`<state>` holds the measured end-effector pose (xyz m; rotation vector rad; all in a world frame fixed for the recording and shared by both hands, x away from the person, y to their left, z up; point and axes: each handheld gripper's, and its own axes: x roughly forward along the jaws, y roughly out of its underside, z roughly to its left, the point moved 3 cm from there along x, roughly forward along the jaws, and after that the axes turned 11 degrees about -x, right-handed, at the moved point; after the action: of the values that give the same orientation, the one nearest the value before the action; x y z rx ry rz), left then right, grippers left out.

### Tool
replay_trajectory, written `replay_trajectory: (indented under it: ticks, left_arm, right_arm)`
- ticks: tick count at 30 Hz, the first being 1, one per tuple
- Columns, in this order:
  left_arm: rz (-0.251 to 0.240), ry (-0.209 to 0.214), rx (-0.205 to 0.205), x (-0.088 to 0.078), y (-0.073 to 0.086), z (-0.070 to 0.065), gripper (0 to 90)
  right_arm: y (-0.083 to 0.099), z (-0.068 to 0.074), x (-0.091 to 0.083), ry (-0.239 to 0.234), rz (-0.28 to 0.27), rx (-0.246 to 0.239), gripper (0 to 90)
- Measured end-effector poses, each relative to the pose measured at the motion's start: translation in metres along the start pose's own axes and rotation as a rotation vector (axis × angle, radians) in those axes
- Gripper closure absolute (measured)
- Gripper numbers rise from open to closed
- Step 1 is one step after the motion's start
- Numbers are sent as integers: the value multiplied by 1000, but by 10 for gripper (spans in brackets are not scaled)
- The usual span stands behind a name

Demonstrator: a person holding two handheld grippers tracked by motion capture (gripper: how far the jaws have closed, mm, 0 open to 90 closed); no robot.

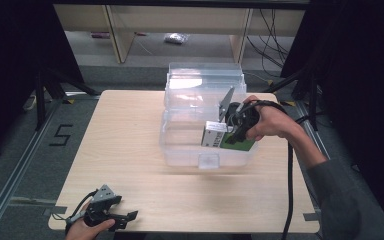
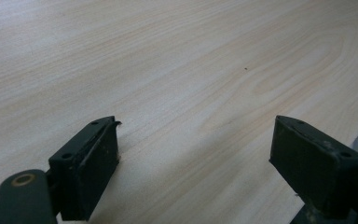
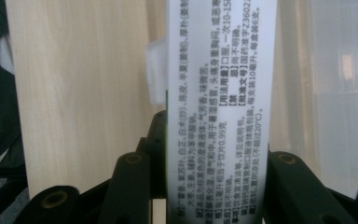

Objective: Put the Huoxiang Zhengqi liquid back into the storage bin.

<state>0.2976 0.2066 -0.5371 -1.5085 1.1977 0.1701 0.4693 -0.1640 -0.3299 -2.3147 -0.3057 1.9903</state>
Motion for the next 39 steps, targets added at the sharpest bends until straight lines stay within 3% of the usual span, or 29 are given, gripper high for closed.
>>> replay_trajectory:
  ticks: [1, 3, 6, 15, 20, 22, 29, 30, 32, 35, 38, 39]
  left_arm:
    - [-2, 0, 0, 0, 0, 0, 148]
    - [-2, 2, -1, 0, 0, 0, 148]
    - [-3, 0, -4, 0, 0, 0, 148]
    - [-6, -1, -5, 0, 0, 0, 148]
    - [4, -9, 3, -1, 0, 2, 148]
    - [-14, -13, -8, 0, 0, 1, 148]
    - [-9, -5, -10, 0, 0, 1, 148]
    - [3, -7, 8, -1, 0, 2, 148]
    - [-11, -7, -12, 0, 0, 1, 148]
    - [-10, -4, -12, 0, 0, 1, 148]
    - [-1, -4, -11, 0, 0, 1, 148]
    - [-8, -4, -12, 1, 0, 1, 148]
  right_arm:
    - [3, -3, 0, 4, 8, 20, 654]
    - [7, -10, 4, -1, 8, -3, 653]
    - [11, -16, 8, -3, 14, 22, 653]
    - [26, -35, 29, -9, 20, 36, 653]
    - [30, -37, 40, -19, 35, 48, 652]
    - [31, -38, 45, -19, 29, 54, 652]
    - [37, -42, 59, -41, 25, 28, 652]
    - [39, -43, 64, -43, 29, 27, 652]
    - [40, -45, 68, -50, 28, 17, 652]
    - [41, -43, 75, -66, 26, 55, 652]
    - [42, -42, 80, -82, 17, 58, 652]
    - [44, -45, 84, -75, 24, 32, 651]
